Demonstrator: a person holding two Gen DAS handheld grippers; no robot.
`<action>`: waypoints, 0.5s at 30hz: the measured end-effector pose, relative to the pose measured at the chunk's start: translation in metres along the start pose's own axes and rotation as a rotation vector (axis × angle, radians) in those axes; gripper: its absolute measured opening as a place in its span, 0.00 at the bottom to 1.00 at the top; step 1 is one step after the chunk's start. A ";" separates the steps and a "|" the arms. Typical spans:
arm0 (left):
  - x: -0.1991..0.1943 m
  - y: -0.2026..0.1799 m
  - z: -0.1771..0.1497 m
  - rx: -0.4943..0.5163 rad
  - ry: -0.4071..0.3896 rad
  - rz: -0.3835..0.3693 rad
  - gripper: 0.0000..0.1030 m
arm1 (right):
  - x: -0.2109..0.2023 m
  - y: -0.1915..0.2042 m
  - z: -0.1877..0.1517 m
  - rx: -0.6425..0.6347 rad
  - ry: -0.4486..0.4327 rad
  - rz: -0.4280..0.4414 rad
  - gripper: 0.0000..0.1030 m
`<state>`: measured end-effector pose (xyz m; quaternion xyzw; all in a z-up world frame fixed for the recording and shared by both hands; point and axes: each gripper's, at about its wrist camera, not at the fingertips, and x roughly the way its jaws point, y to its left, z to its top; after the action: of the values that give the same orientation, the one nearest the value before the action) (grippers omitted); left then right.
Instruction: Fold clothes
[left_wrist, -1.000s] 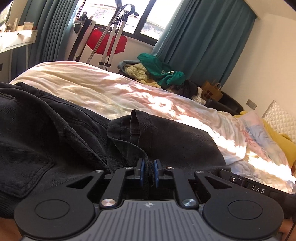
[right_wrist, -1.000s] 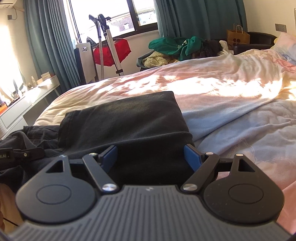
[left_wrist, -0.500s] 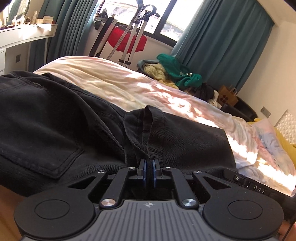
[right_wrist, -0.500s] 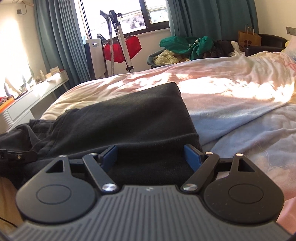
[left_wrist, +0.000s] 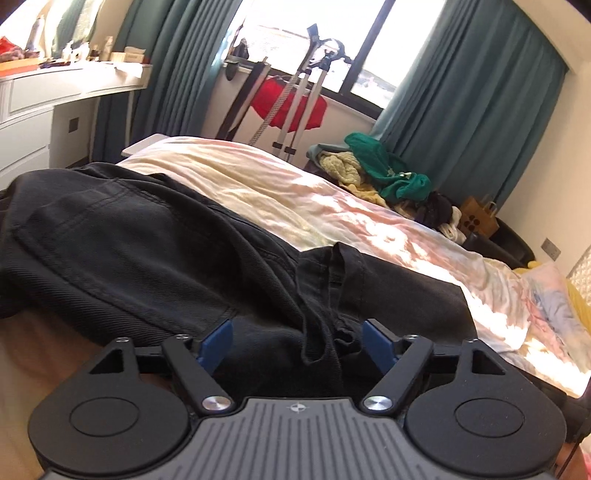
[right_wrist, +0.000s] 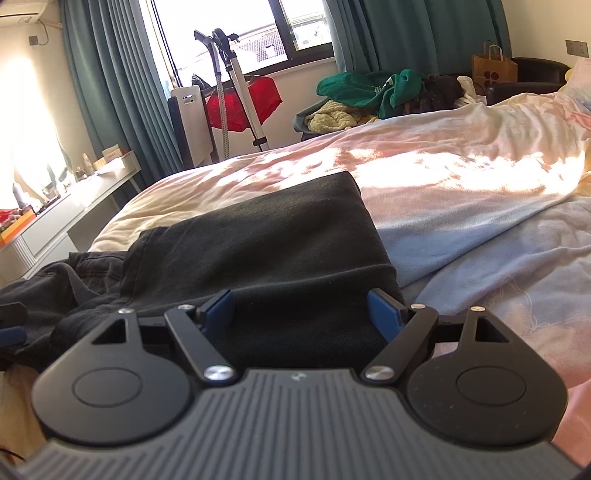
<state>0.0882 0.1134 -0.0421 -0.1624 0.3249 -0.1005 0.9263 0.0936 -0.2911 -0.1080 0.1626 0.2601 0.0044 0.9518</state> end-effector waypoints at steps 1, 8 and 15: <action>-0.008 0.009 0.003 -0.021 0.006 0.013 0.84 | -0.002 -0.001 0.000 0.008 0.000 0.004 0.79; -0.064 0.072 0.002 -0.158 -0.026 0.127 0.97 | -0.012 -0.005 0.002 0.056 -0.001 0.023 0.79; -0.068 0.140 -0.002 -0.576 -0.046 0.083 0.98 | -0.013 -0.008 -0.001 0.074 0.013 0.003 0.79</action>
<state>0.0460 0.2621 -0.0566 -0.4074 0.3251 0.0374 0.8526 0.0814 -0.2999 -0.1048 0.1981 0.2662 -0.0030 0.9433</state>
